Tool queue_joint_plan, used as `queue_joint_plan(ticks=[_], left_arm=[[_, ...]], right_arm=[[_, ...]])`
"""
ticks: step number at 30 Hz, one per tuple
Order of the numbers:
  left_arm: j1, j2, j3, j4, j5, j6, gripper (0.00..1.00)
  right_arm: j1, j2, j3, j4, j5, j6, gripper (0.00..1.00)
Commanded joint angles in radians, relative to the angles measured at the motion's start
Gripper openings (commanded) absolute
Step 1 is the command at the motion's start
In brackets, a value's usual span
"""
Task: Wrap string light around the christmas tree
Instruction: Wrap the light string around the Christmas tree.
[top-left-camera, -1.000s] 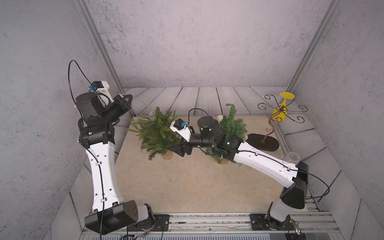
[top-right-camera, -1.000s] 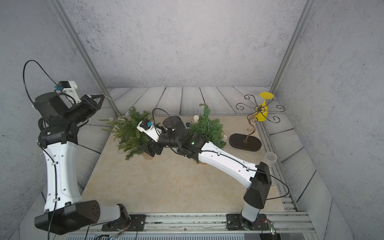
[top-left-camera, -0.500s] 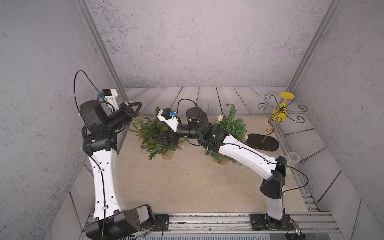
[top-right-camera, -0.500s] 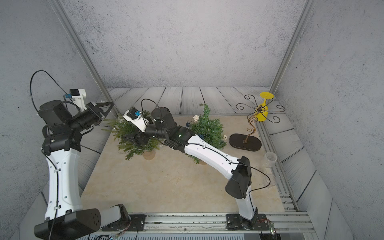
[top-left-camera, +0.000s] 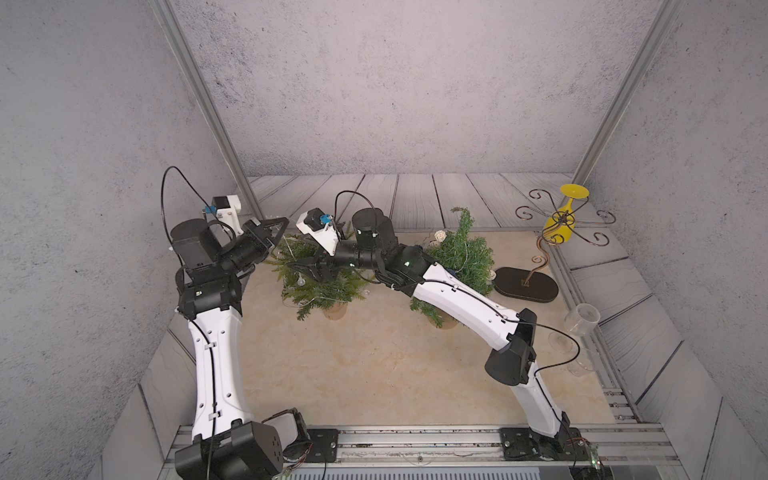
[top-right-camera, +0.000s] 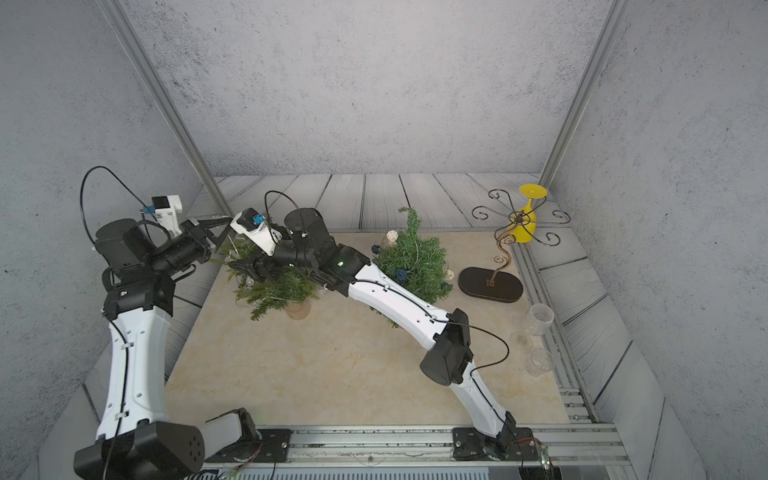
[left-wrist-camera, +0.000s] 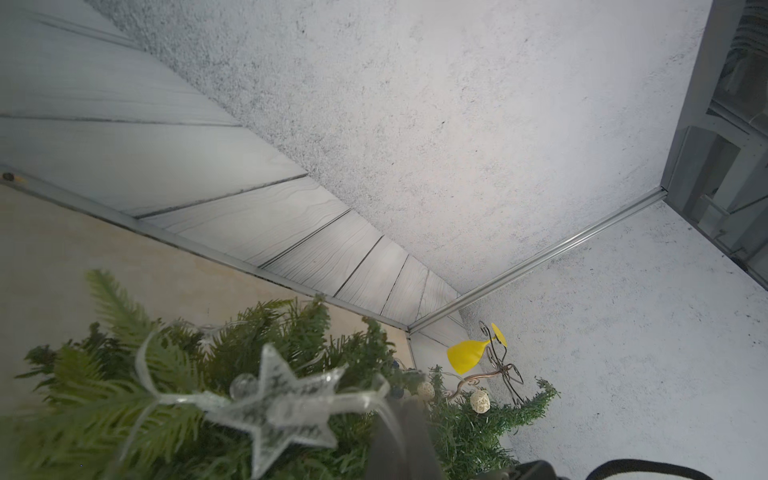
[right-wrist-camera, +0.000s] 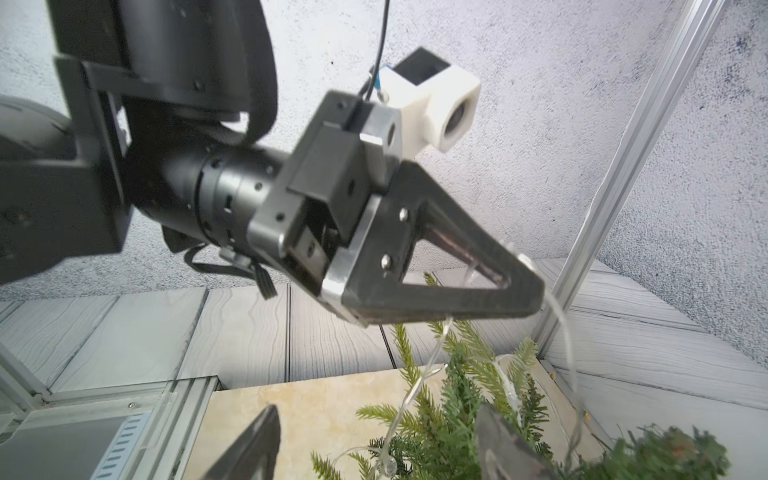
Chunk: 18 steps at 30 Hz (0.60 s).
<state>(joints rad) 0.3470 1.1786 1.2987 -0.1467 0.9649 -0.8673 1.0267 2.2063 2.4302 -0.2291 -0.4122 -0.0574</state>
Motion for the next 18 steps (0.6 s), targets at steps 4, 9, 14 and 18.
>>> queue_joint_plan(ticks=[4, 9, 14, 18], left_arm=[[0.012, -0.095, -0.053, 0.082, 0.009, -0.004, 0.00], [0.012, -0.118, -0.063, 0.064, 0.028, 0.013, 0.00], [0.018, -0.115, -0.080, 0.072, 0.029, 0.014, 0.00], [0.021, -0.104, -0.090, 0.088, 0.020, 0.012, 0.00]], right_arm=[[0.000, 0.103, 0.074, -0.003, -0.003, 0.035, 0.67], [-0.001, 0.132, 0.094, 0.013, 0.001, 0.041, 0.65], [-0.001, 0.129, 0.092, 0.020, -0.013, 0.041, 0.34], [0.000, 0.088, 0.028, 0.018, -0.022, 0.026, 0.14]])
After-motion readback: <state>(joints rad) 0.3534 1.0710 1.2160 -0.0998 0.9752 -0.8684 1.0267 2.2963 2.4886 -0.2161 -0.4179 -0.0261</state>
